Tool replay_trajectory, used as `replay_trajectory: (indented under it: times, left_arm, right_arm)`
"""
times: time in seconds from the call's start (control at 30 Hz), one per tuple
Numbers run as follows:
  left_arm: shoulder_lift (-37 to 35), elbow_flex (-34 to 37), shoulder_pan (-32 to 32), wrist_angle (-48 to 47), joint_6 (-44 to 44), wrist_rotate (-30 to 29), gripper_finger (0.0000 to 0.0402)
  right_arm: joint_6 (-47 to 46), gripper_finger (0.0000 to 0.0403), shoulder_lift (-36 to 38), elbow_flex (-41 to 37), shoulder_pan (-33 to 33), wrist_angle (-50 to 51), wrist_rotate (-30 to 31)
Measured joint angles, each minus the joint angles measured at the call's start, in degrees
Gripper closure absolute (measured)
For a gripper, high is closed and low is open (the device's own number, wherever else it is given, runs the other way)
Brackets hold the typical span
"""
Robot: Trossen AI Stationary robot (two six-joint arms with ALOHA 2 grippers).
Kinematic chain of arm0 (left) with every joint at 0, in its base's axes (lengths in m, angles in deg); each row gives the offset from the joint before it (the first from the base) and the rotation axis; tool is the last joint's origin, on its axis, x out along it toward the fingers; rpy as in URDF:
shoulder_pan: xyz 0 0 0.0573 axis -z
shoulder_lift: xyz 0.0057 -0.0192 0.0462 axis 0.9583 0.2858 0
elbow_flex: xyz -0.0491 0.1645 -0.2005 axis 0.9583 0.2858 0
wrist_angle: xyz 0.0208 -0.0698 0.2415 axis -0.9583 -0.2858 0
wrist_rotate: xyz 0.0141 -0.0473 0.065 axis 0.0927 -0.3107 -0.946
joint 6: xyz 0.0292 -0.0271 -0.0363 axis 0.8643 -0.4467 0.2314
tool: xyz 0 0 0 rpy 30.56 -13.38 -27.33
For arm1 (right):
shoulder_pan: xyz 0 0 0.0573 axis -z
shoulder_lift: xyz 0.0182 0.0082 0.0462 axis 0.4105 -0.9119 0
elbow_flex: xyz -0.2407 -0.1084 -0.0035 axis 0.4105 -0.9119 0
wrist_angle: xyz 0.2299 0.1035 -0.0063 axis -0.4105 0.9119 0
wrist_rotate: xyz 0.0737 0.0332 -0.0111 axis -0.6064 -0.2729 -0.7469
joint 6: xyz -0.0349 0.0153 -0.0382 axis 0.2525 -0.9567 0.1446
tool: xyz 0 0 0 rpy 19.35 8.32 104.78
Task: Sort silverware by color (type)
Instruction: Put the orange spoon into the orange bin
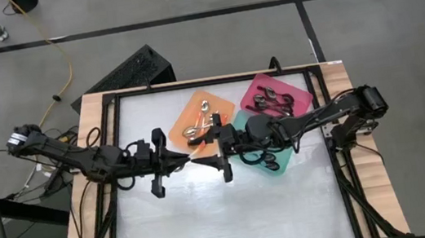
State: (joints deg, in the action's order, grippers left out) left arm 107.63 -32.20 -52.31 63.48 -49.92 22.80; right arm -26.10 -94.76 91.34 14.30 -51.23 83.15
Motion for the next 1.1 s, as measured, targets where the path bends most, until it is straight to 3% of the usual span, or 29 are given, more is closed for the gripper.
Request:
replay_trajectory:
  times: [0.17, 0.57, 0.77, 1.03, 1.1]
  left_arm:
    - [0.0, 0.0, -1.0, 0.1, -1.7, 2.9, 0.04]
    - [1.1, 0.0, -1.0, 0.1, -2.5, 3.8, 0.04]
    - [1.1, 0.0, -1.0, -0.6, -3.8, 3.8, 0.04]
    - [1.1, 0.0, -1.1, -1.1, -4.4, 3.4, 0.04]
    - [1.1, 0.0, -1.0, -1.3, -4.6, 3.4, 0.04]
  right_arm:
    - [0.0, 0.0153, 0.0, 0.0, -0.2, -0.4, 0.0]
    - [0.4, 0.0168, 0.0, 0.0, -0.2, -0.1, 0.2]
    - [0.6, 0.0227, 0.0, 0.0, -0.2, -0.1, 0.2]
    - [3.5, 0.0376, 0.0, 0.0, -0.3, 0.3, -0.4]
    - [4.2, 0.0386, 0.0, 0.0, -0.3, 0.3, -0.4]
